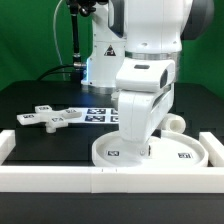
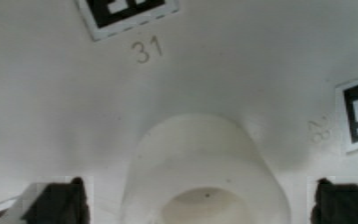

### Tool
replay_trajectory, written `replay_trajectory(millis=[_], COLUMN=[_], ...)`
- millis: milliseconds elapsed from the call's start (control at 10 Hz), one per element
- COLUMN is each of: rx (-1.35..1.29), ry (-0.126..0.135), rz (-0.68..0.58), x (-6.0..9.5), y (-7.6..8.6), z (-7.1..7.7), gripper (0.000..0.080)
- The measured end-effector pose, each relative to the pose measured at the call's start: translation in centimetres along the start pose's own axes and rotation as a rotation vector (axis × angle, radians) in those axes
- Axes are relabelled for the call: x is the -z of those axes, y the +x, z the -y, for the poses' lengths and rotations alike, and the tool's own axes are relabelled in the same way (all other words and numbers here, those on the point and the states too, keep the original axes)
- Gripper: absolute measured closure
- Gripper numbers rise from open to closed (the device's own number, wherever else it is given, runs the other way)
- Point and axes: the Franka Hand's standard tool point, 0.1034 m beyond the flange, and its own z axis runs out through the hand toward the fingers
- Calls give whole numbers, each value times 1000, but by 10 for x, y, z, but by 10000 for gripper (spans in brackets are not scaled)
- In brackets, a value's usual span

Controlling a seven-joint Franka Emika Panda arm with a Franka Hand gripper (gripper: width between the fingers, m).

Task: Assemble round table

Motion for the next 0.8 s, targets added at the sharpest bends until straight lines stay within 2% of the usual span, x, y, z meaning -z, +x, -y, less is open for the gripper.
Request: replay_trajectory(millis=[200,400,600,700,800], rx=[-11,-80,-242,-302,-347], ry=[-6,-30,-39,-51,-44], rz=[-1,-8,-9,-19,-13], x=[8,22,36,39,40], y=[0,-9,-17,-14,-11], z=[2,11,35,46,58], gripper=[152,151,151,151,151])
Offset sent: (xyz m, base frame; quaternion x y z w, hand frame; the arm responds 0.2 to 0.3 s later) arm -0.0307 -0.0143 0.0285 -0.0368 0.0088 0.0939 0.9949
